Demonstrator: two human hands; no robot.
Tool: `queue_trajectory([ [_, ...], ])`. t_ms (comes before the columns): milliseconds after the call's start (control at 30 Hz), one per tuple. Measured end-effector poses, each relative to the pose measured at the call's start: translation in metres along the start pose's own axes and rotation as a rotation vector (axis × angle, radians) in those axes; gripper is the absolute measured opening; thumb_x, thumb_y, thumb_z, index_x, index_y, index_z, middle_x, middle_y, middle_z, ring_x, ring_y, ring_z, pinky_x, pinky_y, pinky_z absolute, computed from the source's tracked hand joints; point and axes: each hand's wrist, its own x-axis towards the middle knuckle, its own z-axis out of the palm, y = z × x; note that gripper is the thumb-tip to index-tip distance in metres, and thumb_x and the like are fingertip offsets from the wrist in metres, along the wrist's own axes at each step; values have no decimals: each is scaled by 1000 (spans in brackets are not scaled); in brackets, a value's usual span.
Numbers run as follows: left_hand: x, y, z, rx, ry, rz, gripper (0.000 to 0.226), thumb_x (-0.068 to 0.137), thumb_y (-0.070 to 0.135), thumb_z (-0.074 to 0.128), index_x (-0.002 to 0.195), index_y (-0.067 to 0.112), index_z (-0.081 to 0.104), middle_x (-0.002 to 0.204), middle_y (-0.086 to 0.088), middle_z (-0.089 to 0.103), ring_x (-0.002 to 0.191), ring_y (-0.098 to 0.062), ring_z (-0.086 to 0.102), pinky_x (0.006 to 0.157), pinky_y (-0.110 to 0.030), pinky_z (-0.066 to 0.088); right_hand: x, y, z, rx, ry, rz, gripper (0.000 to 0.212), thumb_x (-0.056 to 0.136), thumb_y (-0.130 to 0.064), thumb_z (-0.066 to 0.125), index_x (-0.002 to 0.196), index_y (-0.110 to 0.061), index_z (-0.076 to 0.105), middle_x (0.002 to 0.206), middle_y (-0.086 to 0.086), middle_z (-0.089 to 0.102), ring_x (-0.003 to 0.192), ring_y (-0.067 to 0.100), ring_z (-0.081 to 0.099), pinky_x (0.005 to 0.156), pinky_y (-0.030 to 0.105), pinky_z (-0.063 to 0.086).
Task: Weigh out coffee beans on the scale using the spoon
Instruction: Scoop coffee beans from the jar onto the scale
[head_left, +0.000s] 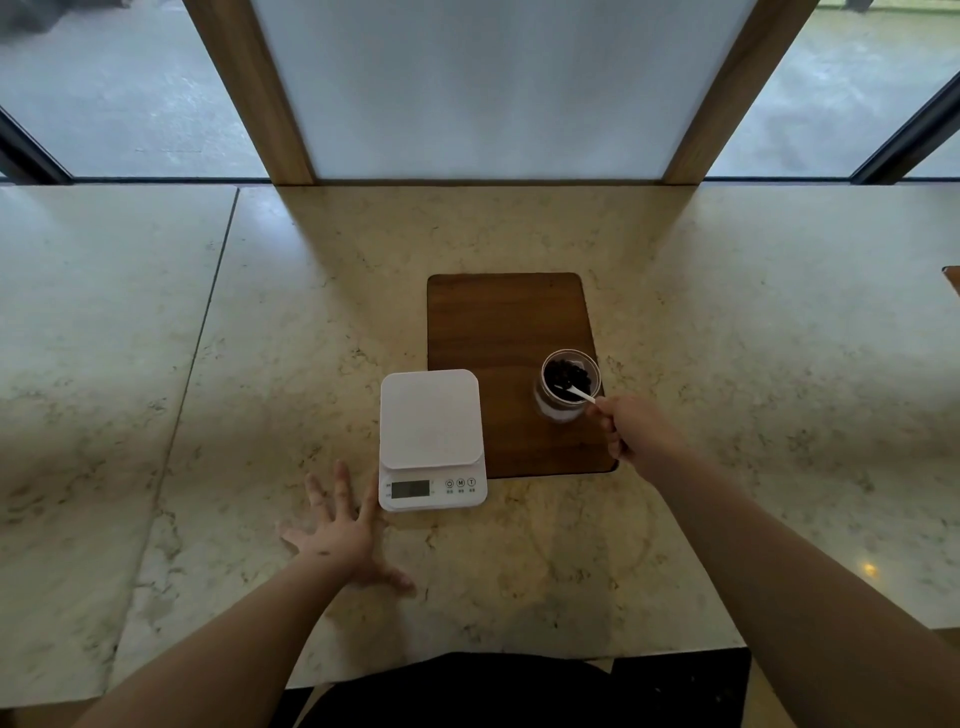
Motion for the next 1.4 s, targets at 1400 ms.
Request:
queue_trajectory([
  [1400, -9, 0, -2, 2, 43, 55, 165, 13, 109, 51, 115, 48, -64, 122, -1, -78, 118, -45, -64, 106, -92, 2, -8, -6, 3, 126, 11, -83, 26, 101, -22, 49, 85, -11, 66, 55, -4, 45, 43, 8, 36, 40, 21, 30],
])
